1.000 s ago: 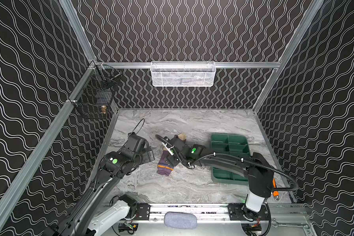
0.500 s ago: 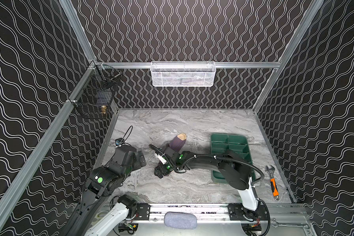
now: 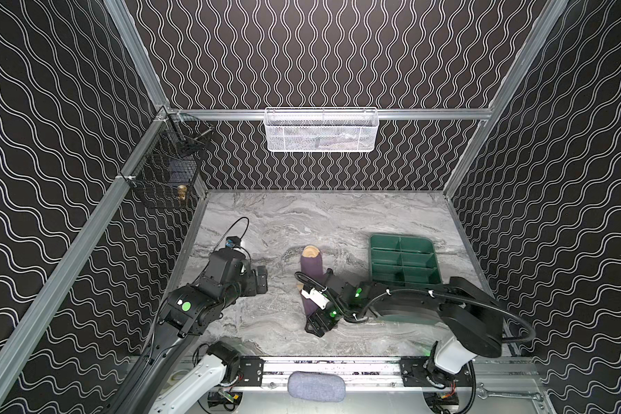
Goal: Roll the socks
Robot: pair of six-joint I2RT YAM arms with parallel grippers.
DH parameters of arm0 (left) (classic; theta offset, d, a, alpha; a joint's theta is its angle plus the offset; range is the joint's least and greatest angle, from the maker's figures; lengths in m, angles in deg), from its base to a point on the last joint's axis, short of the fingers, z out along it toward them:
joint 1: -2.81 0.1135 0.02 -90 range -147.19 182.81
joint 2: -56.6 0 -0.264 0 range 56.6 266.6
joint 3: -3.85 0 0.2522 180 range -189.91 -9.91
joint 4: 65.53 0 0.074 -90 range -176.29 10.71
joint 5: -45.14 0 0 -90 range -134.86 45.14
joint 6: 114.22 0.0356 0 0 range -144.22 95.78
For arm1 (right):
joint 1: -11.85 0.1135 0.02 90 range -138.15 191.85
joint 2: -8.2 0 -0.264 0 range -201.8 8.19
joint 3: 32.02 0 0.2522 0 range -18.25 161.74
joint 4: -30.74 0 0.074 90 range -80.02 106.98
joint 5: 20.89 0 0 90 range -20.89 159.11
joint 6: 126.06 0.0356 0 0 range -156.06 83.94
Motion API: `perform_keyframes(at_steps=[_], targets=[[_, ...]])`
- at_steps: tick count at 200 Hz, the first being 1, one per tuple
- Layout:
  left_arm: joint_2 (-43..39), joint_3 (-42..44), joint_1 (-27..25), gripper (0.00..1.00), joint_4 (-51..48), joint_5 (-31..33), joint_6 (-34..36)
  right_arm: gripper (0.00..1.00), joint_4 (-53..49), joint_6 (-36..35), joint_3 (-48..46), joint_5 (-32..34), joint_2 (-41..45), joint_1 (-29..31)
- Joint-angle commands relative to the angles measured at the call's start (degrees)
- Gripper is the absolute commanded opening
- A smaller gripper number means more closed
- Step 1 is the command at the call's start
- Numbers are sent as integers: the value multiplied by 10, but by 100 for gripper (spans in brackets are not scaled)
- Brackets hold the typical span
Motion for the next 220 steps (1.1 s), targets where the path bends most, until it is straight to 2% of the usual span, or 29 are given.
perform_keyframes(at_steps=[1, 36, 52, 67, 74, 82, 100, 110, 123, 141, 176, 194, 220], targets=[[19, -1, 0, 99, 71, -86, 89, 93, -15, -33, 28, 20, 23, -14], [45, -18, -4, 99, 119, -153, 130, 94, 1, -15, 77, -21, 114, -75], [49, -21, -18, 99, 138, -166, 153, 94, 11, 29, 66, -32, 186, -149], [64, -21, -55, 99, 143, -163, 181, 95, 28, 87, 33, -27, 257, -238], [76, -20, -90, 99, 144, -141, 192, 99, 29, 110, 21, -16, 287, -278], [92, -18, -146, 99, 145, -96, 207, 100, 32, 127, 10, -15, 317, -321], [142, -10, -302, 98, 157, 58, 241, 100, 15, 140, 7, -23, 353, -400], [173, 1, -377, 98, 168, 126, 258, 100, -13, 141, 18, -10, 357, -421], [211, 20, -459, 98, 185, 190, 280, 100, -65, 148, 40, 39, 351, -438], [263, 39, -539, 98, 192, 251, 294, 100, -116, 151, 44, 80, 344, -460], [389, 14, -610, 90, 131, 361, 232, 100, -108, 146, 32, 39, 350, -490], [427, 8, -610, 84, 146, 347, 241, 100, -89, 143, 27, 12, 353, -494], [475, 1, -604, 85, 171, 322, 243, 100, -88, 132, 44, -2, 350, -496]])
